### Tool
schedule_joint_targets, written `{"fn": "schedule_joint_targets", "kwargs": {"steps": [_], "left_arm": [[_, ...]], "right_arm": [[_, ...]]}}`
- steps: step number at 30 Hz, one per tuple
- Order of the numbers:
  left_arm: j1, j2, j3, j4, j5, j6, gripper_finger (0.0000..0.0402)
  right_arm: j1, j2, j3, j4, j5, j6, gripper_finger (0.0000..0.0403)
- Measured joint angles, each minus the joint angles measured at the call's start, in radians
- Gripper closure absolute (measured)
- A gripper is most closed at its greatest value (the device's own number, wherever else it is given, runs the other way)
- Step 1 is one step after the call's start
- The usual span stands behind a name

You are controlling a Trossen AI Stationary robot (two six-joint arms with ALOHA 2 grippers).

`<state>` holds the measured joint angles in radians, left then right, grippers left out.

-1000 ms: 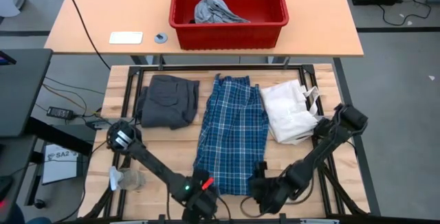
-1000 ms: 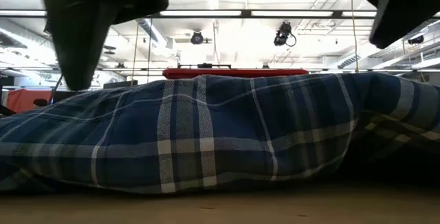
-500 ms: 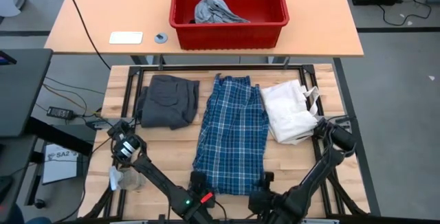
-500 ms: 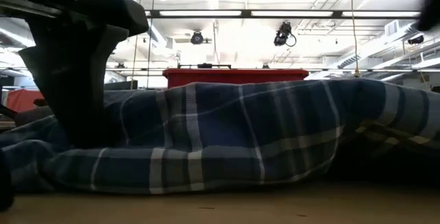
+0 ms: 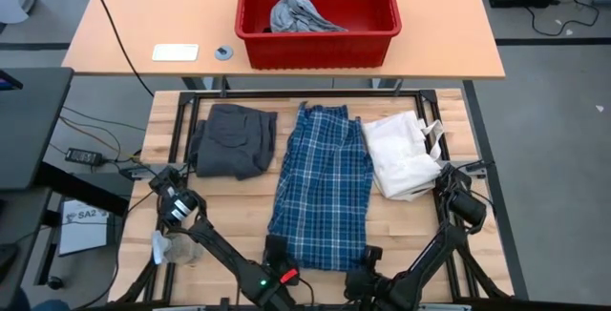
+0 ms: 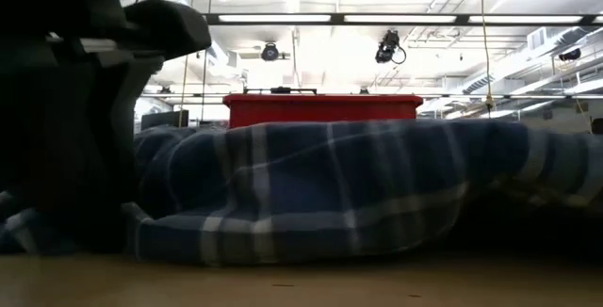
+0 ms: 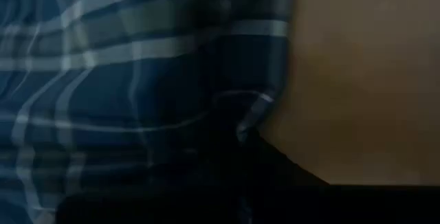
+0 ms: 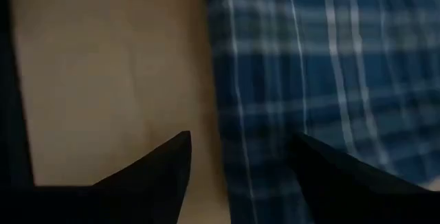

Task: Fold Laundry from Bin
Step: Fold the plaid pants

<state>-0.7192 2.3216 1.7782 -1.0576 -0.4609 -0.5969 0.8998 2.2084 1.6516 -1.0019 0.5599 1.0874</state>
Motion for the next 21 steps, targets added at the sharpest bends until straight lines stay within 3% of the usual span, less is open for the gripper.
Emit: {"fn": "schedule_joint_targets", "kwargs": {"steps": [5,8,12,18,21], "left_arm": [[-0.010,-0.009,-0.004,-0.078,0.000,-0.044,0.0396],[-0.020,-0.030,-0.008,-0.081,0.018,-0.052,0.0398],[-0.023,-0.062,-0.011,-0.122,0.044,-0.093,0.0399],[-0.038,-0.112,-0.009,-0.179,0.050,-0.118,0.0400],[-0.061,-0.152,-0.005,-0.119,0.117,-0.088,0.0400]], "right_arm": [[-0.011,0.014,-0.032,-0.039,-0.043,0.166,0.0194],[-0.018,0.015,-0.056,-0.033,-0.039,0.225,0.0265],[-0.021,0.014,-0.064,0.004,-0.055,0.173,0.0381],[0.008,-0.028,-0.030,0.027,-0.161,0.092,0.0394],[0.035,-0.079,-0.001,0.079,-0.218,0.052,0.0394]]}}
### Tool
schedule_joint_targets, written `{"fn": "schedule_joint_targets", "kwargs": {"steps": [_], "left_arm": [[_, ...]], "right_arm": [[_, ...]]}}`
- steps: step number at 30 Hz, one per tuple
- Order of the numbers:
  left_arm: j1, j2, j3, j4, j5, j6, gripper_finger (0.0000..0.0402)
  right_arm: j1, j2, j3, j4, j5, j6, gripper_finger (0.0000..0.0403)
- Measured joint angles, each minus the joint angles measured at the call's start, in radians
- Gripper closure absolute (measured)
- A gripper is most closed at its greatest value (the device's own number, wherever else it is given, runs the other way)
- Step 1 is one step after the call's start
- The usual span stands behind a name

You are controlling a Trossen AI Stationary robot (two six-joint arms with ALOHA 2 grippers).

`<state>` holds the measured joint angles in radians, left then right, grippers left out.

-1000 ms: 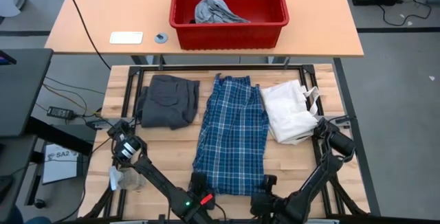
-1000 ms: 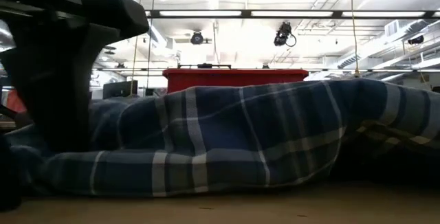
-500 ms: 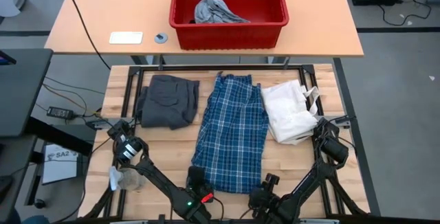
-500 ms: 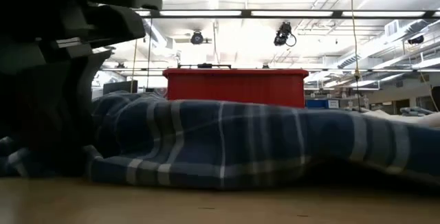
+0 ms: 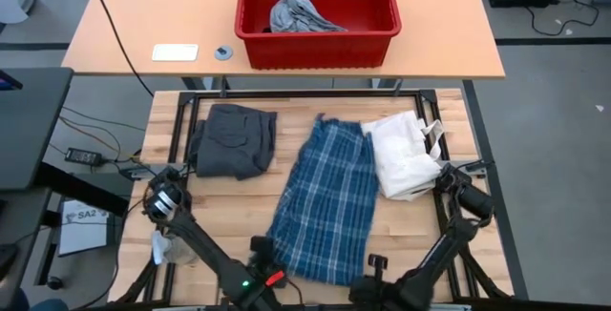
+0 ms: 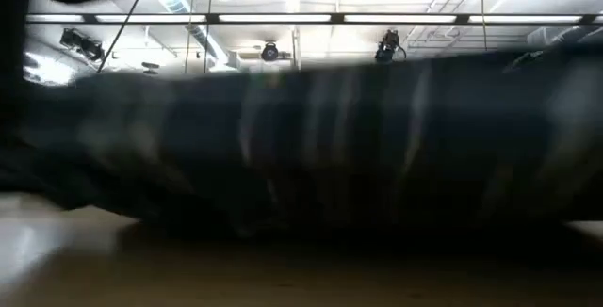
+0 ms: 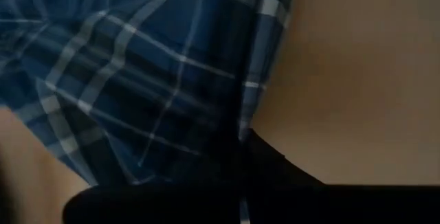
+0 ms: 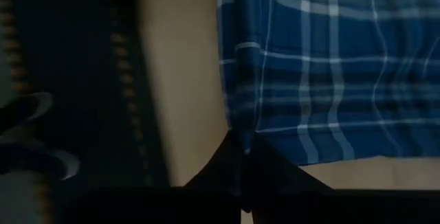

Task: Fold Laundry from Bin
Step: Fold the plaid pants

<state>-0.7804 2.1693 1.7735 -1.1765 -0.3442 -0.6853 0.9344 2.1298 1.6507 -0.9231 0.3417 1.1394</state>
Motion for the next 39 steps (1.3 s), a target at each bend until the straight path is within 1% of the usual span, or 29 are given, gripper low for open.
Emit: {"fn": "schedule_joint_targets", "kwargs": {"steps": [3,6,9,12,16,18,20,23,25,28,32,36,39], "left_arm": [[-0.020,-0.043,0.000,0.067,0.105,0.023,0.0401],[-0.037,-0.096,0.008,0.095,0.153,0.019,0.0401],[-0.041,-0.145,0.052,0.080,0.165,0.029,0.0401],[-0.016,-0.175,0.117,0.045,0.124,0.081,0.0401],[0.076,-0.184,0.206,-0.087,0.044,0.168,0.0401],[0.144,-0.184,0.218,-0.135,0.032,0.225,0.0401],[0.217,-0.183,0.219,-0.161,0.029,0.285,0.0401],[0.335,-0.183,0.220,-0.184,0.039,0.376,0.0401],[0.412,-0.183,0.220,-0.184,0.052,0.435,0.0401],[0.527,-0.183,0.220,-0.188,0.055,0.512,0.0401],[0.668,-0.183,0.220,-0.188,0.075,0.613,0.0401],[0.812,-0.180,0.220,-0.136,0.118,0.730,0.0401],[0.919,-0.176,0.220,-0.065,0.215,0.739,0.0397]], "right_arm": [[0.012,-0.048,0.029,0.031,-0.042,-0.039,0.0394],[0.011,-0.092,0.060,0.027,-0.081,-0.043,0.0394],[0.000,-0.137,0.078,0.022,-0.123,-0.028,0.0394],[-0.001,-0.185,0.082,-0.023,-0.135,0.046,0.0394],[-0.006,-0.256,0.082,-0.180,-0.073,0.186,0.0394],[-0.018,-0.292,0.082,-0.291,-0.044,0.235,0.0394],[-0.041,-0.326,0.081,-0.412,-0.030,0.258,0.0394],[-0.099,-0.379,0.052,-0.575,-0.013,0.247,0.0394],[-0.156,-0.419,0.004,-0.642,0.003,0.211,0.0394],[-0.273,-0.516,-0.121,-0.619,0.000,0.096,0.0394],[-0.477,-0.667,-0.324,-0.514,-0.017,-0.101,0.0394],[-0.723,-0.827,-0.506,-0.391,-0.054,-0.317,0.0394],[-0.897,-0.916,-0.618,-0.284,-0.115,-0.472,0.0394]]}}
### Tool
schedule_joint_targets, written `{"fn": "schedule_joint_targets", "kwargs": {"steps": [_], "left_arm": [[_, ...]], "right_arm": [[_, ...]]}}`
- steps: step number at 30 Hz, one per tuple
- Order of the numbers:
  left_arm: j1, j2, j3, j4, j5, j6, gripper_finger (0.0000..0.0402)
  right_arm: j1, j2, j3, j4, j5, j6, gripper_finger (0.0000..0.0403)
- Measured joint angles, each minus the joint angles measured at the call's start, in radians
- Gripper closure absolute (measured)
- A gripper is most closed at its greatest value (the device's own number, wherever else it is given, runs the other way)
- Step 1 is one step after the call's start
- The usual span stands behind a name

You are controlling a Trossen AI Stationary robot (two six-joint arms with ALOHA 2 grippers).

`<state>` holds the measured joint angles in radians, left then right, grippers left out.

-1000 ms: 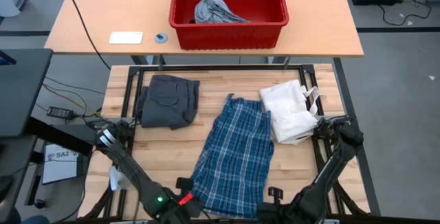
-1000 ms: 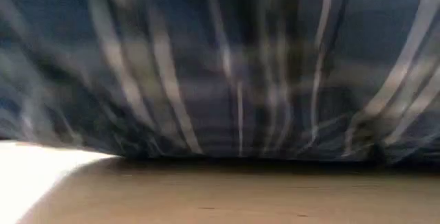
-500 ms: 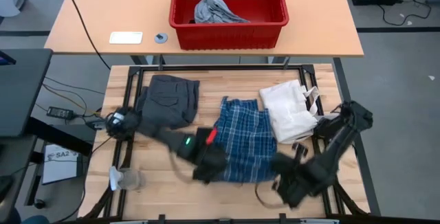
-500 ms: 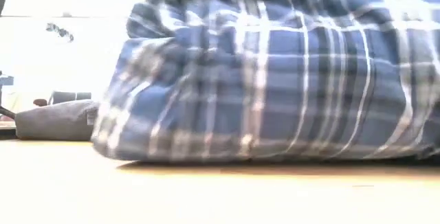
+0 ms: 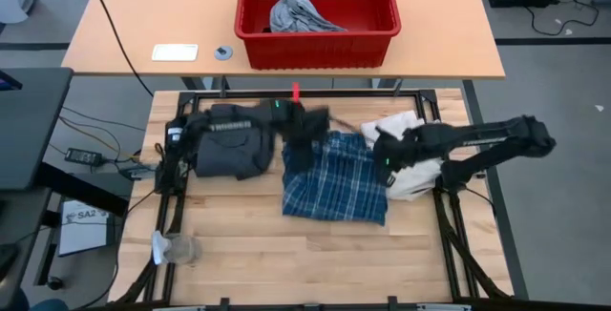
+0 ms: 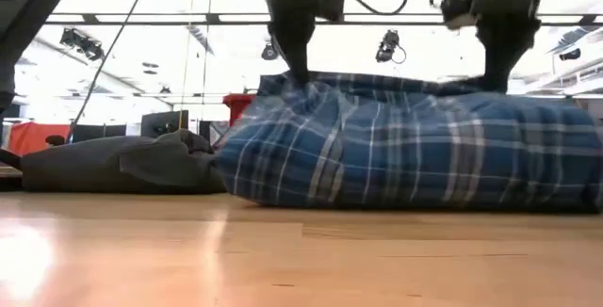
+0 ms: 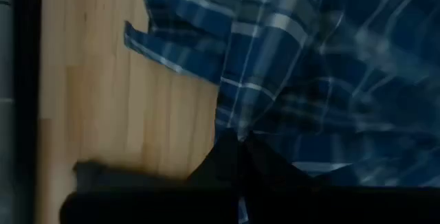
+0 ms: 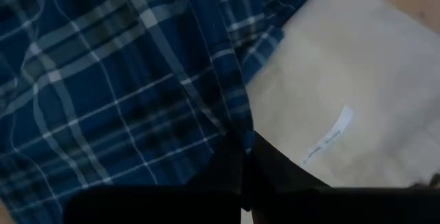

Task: Fold Laundry from Bin
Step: Fold the plaid pants

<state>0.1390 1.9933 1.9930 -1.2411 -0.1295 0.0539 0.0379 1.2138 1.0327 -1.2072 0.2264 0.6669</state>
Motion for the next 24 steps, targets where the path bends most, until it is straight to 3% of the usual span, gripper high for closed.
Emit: {"fn": "schedule_joint_targets", "kwargs": {"steps": [5,9,14,18,24], "left_arm": [[0.124,0.005,0.001,0.073,0.175,0.009,0.0379],[0.168,0.005,-0.066,0.149,0.209,0.044,0.0375],[0.191,0.005,-0.201,0.231,0.228,0.085,0.0346],[0.227,0.007,-0.268,0.271,0.209,0.069,0.0284],[0.322,-0.004,-0.221,0.204,0.203,0.035,0.0181]], "right_arm": [[-0.215,-0.054,-0.130,0.130,-0.111,-0.205,0.0395],[-0.314,-0.020,-0.182,0.211,-0.166,-0.303,0.0395],[-0.382,0.051,-0.195,0.249,-0.175,-0.303,0.0393],[-0.418,0.086,-0.196,0.246,-0.164,-0.235,0.0348],[-0.443,0.061,-0.196,0.256,-0.197,-0.097,0.0253]]}}
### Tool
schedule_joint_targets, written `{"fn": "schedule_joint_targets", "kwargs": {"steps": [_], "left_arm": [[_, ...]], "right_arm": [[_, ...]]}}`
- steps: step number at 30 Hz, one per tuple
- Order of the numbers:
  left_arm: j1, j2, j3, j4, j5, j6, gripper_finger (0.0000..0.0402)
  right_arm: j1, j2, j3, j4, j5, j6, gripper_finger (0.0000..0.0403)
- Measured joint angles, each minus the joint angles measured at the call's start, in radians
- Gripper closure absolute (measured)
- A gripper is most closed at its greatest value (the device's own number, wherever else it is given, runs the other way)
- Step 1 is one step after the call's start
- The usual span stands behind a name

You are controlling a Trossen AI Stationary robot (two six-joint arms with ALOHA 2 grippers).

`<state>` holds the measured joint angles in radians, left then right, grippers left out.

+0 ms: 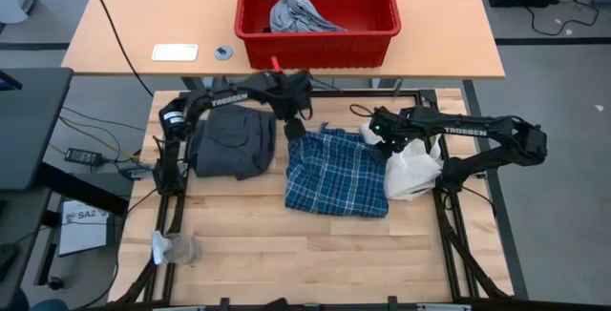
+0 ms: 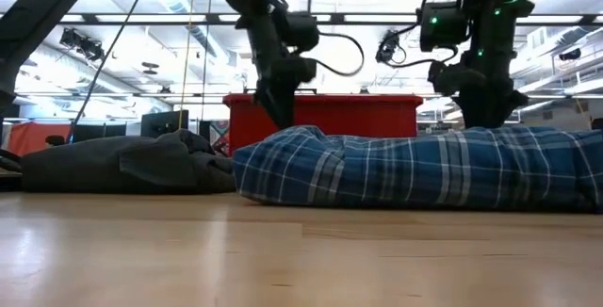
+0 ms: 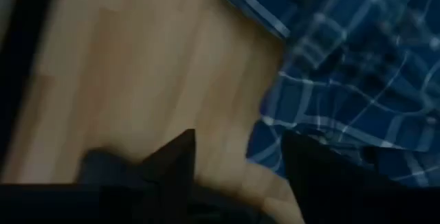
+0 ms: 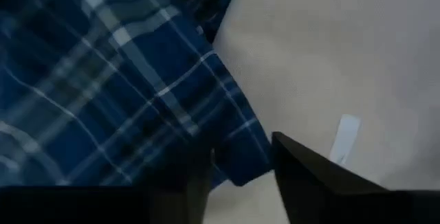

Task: Fold Laundry from Bin
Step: Fold the plaid pants, then stack the plaid pants on top of the black shorts

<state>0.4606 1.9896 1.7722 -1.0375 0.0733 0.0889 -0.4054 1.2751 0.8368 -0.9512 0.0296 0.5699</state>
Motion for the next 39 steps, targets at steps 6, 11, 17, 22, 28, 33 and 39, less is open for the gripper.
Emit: {"fn": "schedule_joint_targets", "kwargs": {"steps": [6,11,17,22,28,33,39], "left_arm": [[0.037,-0.075,-0.016,0.028,0.228,-0.122,0.0129],[-0.036,-0.145,-0.215,0.302,0.365,-0.311,0.0122],[-0.148,-0.190,-0.398,0.435,0.336,-0.513,0.0122],[-0.252,-0.192,-0.424,0.387,0.263,-0.631,0.0122],[-0.350,-0.193,-0.422,0.406,0.136,-0.775,0.0113],[-0.352,-0.193,-0.422,0.353,0.097,-0.857,0.0062],[-0.392,-0.193,-0.422,0.281,0.050,-0.886,0.0005]], "right_arm": [[0.013,-0.132,0.000,0.000,-0.089,0.259,0.0180],[0.095,-0.287,0.000,0.031,-0.103,0.438,0.0144],[0.219,-0.432,0.001,0.056,-0.056,0.587,0.0121],[0.338,-0.443,0.001,0.104,-0.095,0.672,0.0119],[0.508,-0.391,0.001,0.105,-0.057,0.785,0.0119],[0.654,-0.358,0.001,0.105,0.037,0.901,0.0117],[0.821,-0.325,-0.072,0.162,0.155,1.109,0.0107]]}}
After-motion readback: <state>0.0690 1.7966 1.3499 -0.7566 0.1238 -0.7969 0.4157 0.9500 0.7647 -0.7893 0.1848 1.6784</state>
